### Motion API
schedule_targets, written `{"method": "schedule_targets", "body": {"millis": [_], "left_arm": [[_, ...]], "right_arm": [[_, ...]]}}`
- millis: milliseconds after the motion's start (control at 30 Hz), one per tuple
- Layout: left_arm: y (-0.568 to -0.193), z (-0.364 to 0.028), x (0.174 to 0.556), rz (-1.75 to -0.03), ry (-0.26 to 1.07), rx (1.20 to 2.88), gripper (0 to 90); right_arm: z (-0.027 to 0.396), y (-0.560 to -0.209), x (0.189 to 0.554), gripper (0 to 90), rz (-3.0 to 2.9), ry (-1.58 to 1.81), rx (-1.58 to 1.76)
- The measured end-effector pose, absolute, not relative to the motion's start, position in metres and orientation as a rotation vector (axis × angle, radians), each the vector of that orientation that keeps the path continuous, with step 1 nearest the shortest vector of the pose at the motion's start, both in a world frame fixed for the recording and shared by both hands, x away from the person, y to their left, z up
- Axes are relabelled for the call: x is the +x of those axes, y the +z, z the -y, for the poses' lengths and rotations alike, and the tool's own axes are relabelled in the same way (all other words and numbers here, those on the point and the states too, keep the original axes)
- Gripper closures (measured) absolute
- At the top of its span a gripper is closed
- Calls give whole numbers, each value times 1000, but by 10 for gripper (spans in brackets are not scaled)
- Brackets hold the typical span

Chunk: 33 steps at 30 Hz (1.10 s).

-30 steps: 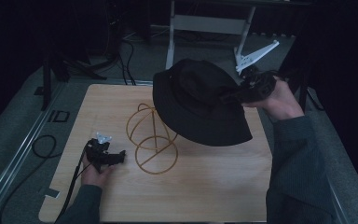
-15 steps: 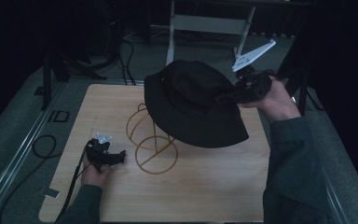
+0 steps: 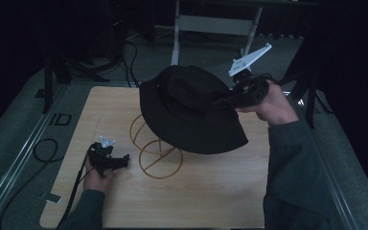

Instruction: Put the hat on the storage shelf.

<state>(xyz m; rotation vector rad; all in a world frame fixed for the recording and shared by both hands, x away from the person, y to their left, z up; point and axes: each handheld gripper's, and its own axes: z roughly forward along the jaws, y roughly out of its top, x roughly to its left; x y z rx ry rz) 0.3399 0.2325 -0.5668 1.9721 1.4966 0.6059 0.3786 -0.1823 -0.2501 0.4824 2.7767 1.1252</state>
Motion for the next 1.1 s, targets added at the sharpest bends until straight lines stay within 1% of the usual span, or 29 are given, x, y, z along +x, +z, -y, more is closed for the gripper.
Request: {"method": "schedule_targets", "body": {"millis": [800,1100], "left_arm": [[-567,-232,340,-1491,605,1980,13],[-567,-232,340,-1490,605,1981,13]], "right_arm": [[149,-266,383,863,-2832,1154,424],[131,-272,384,853,-2861,1155,382]]}}
